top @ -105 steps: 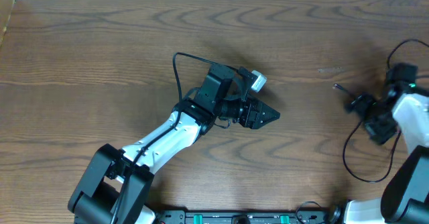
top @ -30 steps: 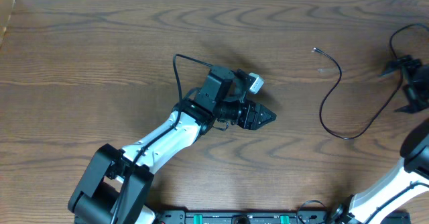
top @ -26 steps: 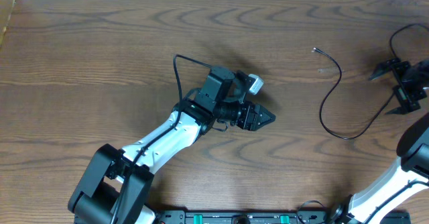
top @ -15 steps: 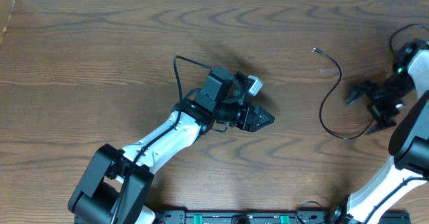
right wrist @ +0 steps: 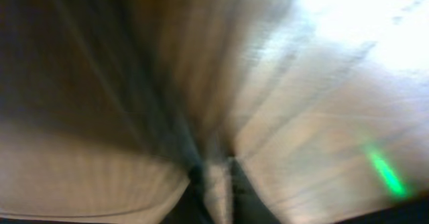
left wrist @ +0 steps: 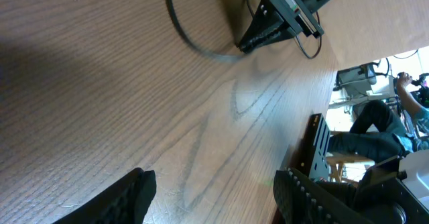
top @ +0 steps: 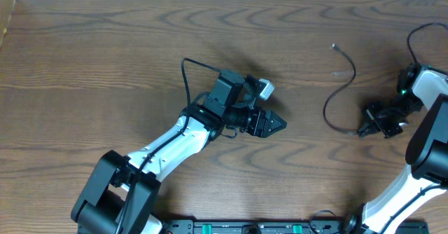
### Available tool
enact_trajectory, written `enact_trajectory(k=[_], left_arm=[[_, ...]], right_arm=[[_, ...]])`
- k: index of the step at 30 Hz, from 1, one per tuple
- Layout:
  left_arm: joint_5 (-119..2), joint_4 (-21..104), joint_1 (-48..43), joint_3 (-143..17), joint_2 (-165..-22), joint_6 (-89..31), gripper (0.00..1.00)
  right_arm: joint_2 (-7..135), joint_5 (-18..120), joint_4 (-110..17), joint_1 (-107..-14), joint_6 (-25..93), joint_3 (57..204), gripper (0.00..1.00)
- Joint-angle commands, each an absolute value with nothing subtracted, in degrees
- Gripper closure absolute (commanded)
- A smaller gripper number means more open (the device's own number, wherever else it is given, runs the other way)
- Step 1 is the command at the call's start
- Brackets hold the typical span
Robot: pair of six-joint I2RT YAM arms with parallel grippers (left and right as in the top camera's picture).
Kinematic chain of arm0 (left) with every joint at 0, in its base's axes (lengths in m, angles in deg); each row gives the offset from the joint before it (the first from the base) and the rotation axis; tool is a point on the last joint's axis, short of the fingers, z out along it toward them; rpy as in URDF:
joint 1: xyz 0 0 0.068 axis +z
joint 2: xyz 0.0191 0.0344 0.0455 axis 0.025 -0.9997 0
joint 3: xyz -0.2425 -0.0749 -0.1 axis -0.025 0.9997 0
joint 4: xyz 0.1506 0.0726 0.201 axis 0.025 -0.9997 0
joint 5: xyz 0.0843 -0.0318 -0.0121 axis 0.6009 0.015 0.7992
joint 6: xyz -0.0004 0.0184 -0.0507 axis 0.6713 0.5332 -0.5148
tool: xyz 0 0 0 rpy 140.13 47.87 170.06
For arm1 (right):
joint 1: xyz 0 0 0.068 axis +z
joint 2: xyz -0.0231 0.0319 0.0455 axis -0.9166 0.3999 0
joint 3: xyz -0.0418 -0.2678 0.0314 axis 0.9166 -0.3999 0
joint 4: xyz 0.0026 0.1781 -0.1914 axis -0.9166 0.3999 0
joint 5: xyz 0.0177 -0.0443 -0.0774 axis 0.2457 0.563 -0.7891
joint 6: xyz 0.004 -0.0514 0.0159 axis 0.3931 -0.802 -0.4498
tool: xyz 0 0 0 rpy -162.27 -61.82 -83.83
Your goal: Untangle cables
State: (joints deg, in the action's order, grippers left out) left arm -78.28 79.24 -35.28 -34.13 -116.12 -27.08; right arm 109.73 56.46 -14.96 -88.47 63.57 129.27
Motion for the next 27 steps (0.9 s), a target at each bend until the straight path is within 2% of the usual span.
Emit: enact_trajectory(k=[1,6,9,14,15,16,19,23,27], left_arm=[[-78.0,79.3,-35.1,-35.9,-116.3,-26.5,0.38],[-78.0,79.2,-35.1,-35.9,-116.3,-26.5,0.38],[-78.0,79.2,-35.1,-35.9,-116.3,-26.5,0.38],[-78.0,78.8,-35.1,-35.9,-116.3,-26.5,0.38],[-78.0,78.8,-35.1,-35.9,-116.3,-26.5,0.38],[-78.0,78.7,-35.1,-35.9,-116.3,-26.5,0.38],[-78.0,78.6,-35.1,-35.9,-116.3,-26.5,0.38],[-78.0,78.2,-35.1,-35.9,-116.3,-26.5,0.38],[-78.0,78.2,-35.1,-35.9,-116.3,-26.5,0.38]], right_arm=[[110.3,67.8,-22.1,-88.6,52.9,128.9,0.99],[110.3,94.0,-31.6,-91.2,49.8,134.7,0.99],[110.3,98.6,-33.5,-93.6,49.9,143.4,0.99],[110.0,86.9,-30.2,-98.7,45.4,163.6,0.99],[110.0,81.9,-28.1,-99.9,44.4,167.7,0.99],[109.9,71.3,-24.0,-102.2,44.2,175.0,0.99],[109.9,55.5,-19.7,-105.8,43.7,184.2,0.99],[109.9,35.6,-14.8,-111.3,43.4,192.3,0.99],[110.3,31.3,-9.3,-116.9,52.8,192.7,0.99]])
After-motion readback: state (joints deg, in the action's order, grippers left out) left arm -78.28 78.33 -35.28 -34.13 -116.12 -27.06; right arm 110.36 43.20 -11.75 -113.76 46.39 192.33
